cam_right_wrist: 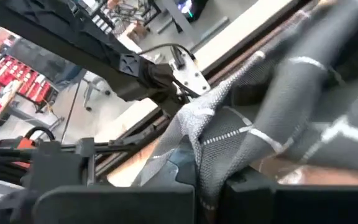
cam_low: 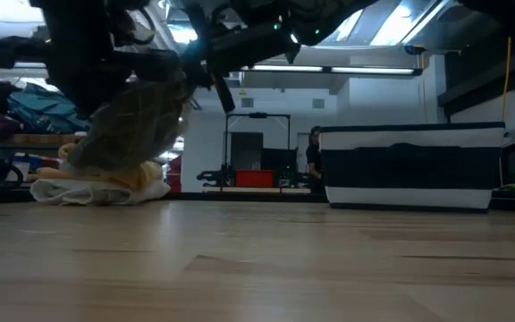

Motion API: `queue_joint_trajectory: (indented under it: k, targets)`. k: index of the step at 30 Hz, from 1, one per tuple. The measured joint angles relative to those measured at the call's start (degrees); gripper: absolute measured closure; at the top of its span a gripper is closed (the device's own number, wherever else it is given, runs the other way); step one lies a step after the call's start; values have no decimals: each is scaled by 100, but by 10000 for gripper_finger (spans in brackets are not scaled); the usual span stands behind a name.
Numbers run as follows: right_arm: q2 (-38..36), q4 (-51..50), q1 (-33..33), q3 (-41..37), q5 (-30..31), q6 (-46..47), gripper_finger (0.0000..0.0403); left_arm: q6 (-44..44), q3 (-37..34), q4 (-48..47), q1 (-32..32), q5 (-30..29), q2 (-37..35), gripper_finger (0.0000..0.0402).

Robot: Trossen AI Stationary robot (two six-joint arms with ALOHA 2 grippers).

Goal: Fold towel
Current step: Stack the gray patterned towel on top of the yellow towel

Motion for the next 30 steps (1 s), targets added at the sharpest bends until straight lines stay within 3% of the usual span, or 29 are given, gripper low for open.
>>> queue_joint_trajectory:
  k: [4, 14, 21, 30]
  targets:
    - [210, -19, -116, 196, -425, 48, 393, 14, 3, 71, 206, -189, 0, 401]
    - [217, 74, -97, 771, -527, -138, 392, 111, 397, -381, 316, -702, -73, 401]
    - [302, 139, -97, 1110, -492, -276, 392, 215, 621, -757, 349, -760, -361, 401]
    - [933, 117, -106, 1976, -920, -243, 392, 169, 623, -735, 356, -779, -422, 401]
